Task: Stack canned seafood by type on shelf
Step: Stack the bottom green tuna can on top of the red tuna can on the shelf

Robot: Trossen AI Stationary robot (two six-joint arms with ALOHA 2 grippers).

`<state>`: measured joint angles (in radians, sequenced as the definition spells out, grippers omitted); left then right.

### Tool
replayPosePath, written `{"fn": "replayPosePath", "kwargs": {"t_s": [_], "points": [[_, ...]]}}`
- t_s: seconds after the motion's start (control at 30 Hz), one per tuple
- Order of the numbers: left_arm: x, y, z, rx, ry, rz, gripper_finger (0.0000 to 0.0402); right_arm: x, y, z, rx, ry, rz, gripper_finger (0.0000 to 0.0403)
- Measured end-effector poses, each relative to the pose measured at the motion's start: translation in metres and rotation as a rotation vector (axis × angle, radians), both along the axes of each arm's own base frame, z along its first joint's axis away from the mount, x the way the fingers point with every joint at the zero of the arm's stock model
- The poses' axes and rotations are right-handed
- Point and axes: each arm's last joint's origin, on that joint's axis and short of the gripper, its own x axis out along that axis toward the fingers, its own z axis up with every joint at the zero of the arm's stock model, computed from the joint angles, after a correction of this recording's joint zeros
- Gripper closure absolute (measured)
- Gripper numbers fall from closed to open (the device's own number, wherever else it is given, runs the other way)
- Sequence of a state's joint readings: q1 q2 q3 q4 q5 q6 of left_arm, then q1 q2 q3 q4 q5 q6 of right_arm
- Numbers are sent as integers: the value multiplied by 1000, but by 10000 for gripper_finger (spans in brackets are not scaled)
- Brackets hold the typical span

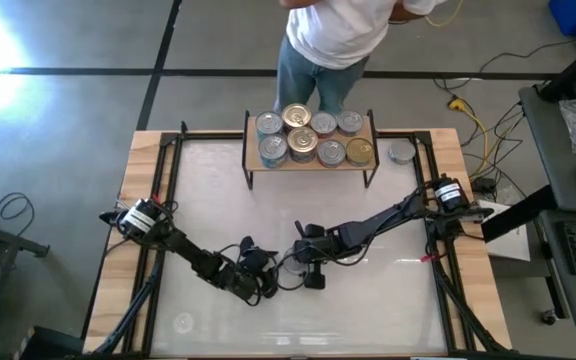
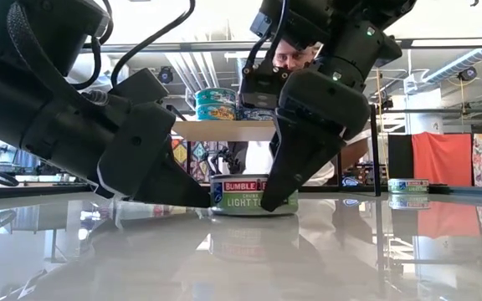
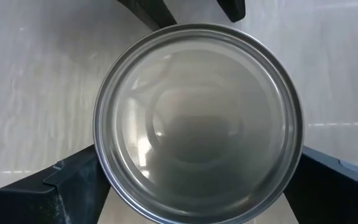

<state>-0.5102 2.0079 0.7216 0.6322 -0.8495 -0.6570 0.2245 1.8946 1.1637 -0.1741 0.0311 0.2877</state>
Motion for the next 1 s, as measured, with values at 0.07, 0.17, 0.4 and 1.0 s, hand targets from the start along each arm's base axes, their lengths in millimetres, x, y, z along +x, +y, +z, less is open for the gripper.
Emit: {"fn": "replayPosePath", "kwargs": {"t_s": [0.07, 0.17, 0.4, 1.0], "points": [[-1, 0, 0, -3, -6, 8, 237, 0, 0, 0, 4, 1, -7, 39], [-3, 1, -1, -5, -12, 17, 237, 2, 2, 5, 4, 18, -7, 44], [-29, 6, 24, -24, -56, -3, 237, -1, 9, 41, 4, 66, 21, 44], [-105, 24, 65, -84, -108, -244, 237, -100, -72, 211, -287, -71, -208, 44]]}}
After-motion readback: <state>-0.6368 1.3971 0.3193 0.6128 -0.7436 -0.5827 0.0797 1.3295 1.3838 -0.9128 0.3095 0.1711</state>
